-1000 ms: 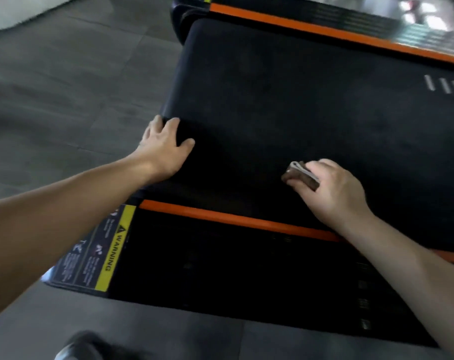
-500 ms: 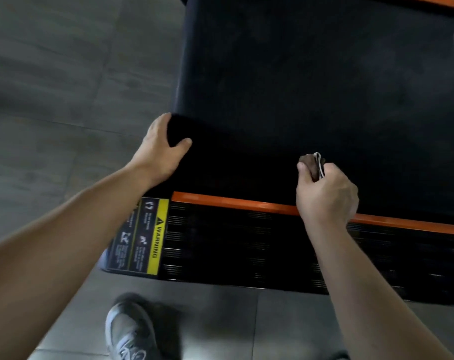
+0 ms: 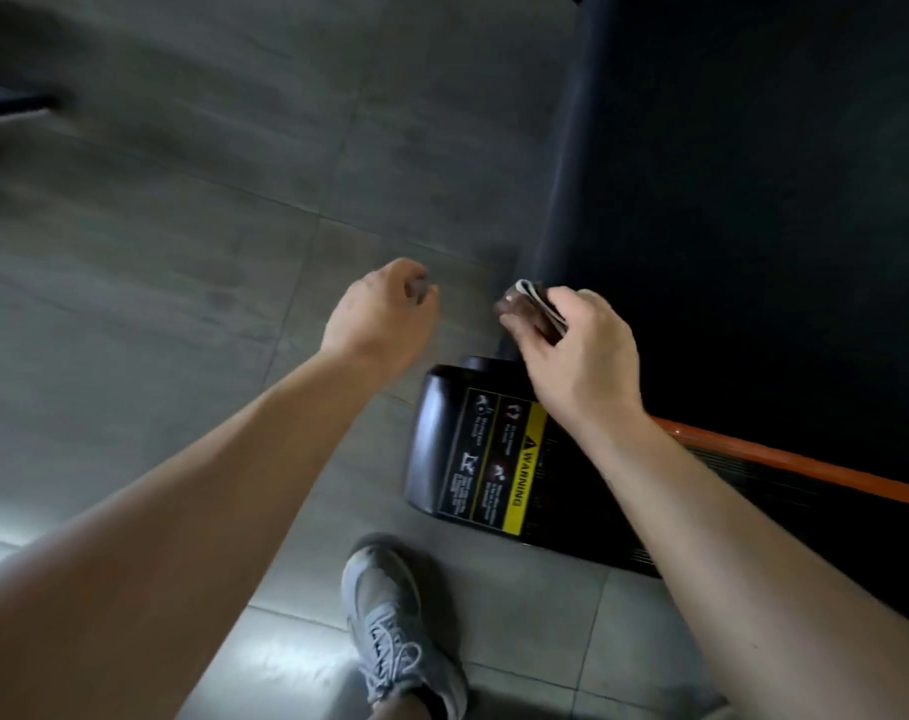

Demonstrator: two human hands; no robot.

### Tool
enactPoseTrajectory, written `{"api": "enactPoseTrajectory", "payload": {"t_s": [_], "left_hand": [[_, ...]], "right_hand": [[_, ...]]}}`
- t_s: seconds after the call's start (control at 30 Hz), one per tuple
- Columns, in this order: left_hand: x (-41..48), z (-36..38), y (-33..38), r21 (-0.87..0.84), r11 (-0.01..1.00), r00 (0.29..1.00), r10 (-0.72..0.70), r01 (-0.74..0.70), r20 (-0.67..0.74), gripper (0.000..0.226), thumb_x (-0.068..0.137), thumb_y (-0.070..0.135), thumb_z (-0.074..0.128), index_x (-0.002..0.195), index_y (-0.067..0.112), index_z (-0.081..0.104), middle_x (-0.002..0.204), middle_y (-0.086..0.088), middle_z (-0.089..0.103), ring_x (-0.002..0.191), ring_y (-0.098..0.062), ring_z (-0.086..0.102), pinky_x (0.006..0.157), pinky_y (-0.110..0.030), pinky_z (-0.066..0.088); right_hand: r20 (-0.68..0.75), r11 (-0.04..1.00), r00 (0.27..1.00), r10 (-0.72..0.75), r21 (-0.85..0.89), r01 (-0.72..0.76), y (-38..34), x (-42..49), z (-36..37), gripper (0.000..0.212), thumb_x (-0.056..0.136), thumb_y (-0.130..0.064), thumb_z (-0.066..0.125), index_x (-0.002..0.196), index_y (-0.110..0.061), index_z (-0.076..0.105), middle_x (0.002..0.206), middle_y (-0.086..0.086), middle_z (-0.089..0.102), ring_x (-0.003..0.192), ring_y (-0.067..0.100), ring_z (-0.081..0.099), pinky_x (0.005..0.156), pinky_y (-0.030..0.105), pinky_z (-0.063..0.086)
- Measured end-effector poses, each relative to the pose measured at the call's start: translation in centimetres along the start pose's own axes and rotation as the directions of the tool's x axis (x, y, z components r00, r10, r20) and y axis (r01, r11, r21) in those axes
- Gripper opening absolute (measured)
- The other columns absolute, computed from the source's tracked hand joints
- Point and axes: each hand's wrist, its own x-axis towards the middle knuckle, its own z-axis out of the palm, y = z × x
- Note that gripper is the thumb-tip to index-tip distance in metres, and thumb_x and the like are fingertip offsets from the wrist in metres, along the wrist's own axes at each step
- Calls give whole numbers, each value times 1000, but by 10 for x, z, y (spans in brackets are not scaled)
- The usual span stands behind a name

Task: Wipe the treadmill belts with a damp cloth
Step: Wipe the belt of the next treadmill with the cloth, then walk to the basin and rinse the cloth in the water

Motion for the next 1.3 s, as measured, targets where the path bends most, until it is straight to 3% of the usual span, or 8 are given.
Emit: {"api": "enactPoseTrajectory", "payload": {"t_s": [0.23, 0.37, 0.63, 0.87, 1.0, 1.17, 1.3], "left_hand": [[-54, -109, -76, 77, 981, 980, -170, 179, -105, 35, 96, 42, 54, 126, 29, 66, 123, -2, 69, 117, -30, 62, 93, -36, 48], [-108, -170, -123, 20, 960, 946, -272, 280, -178, 36, 98, 48, 55, 128, 30, 65, 124, 2, 68, 117, -25, 62, 95, -37, 48], [-206, -260, -188, -143, 870, 817, -492, 471, -301, 43, 97, 51, 55, 136, 33, 58, 126, 2, 67, 117, -21, 63, 94, -36, 49], [-282, -303, -220, -309, 738, 656, -674, 599, -338, 45, 98, 52, 54, 136, 28, 58, 126, 1, 68, 115, -21, 65, 92, -39, 53], [-322, -316, -234, -398, 648, 536, -761, 650, -365, 46, 97, 50, 56, 135, 26, 60, 126, -2, 69, 115, -24, 66, 93, -40, 53], [-381, -322, -246, -536, 520, 372, -853, 665, -367, 49, 96, 51, 54, 136, 24, 59, 126, -4, 69, 115, -25, 66, 94, -44, 54], [-435, -320, -266, -627, 405, 240, -912, 665, -334, 49, 96, 49, 55, 137, 22, 59, 126, -4, 69, 116, -24, 66, 94, -44, 55]], "right_hand": [[234, 938, 914, -333, -23, 347, -88, -6, -20, 35, 88, -51, 69, 97, -17, 68, 90, -1, 58, 88, 22, 58, 76, 41, 51], [353, 851, 798, -489, -6, 525, -156, -18, -25, 44, 90, -59, 57, 97, -16, 67, 89, -2, 55, 88, 20, 55, 70, 31, 46], [467, 663, 553, -690, 101, 742, -288, -26, -13, 47, 94, -60, 52, 101, -16, 67, 92, -1, 54, 89, 21, 54, 69, 35, 49], [537, 449, 272, -799, 231, 863, -398, -41, 2, 49, 94, -60, 46, 103, -17, 66, 92, -3, 54, 86, 19, 52, 68, 33, 47], [541, 278, 72, -838, 309, 910, -450, -62, 18, 45, 92, -58, 50, 106, -17, 63, 91, -2, 59, 83, 22, 55, 67, 39, 51], [544, 84, -169, -822, 409, 909, -514, -101, 32, 40, 91, -50, 61, 112, -16, 65, 94, 0, 63, 83, 22, 57, 69, 38, 52], [544, -43, -320, -776, 460, 887, -562, -147, 50, 38, 89, -43, 68, 113, -14, 66, 96, 2, 63, 85, 25, 58, 69, 41, 54]]}}
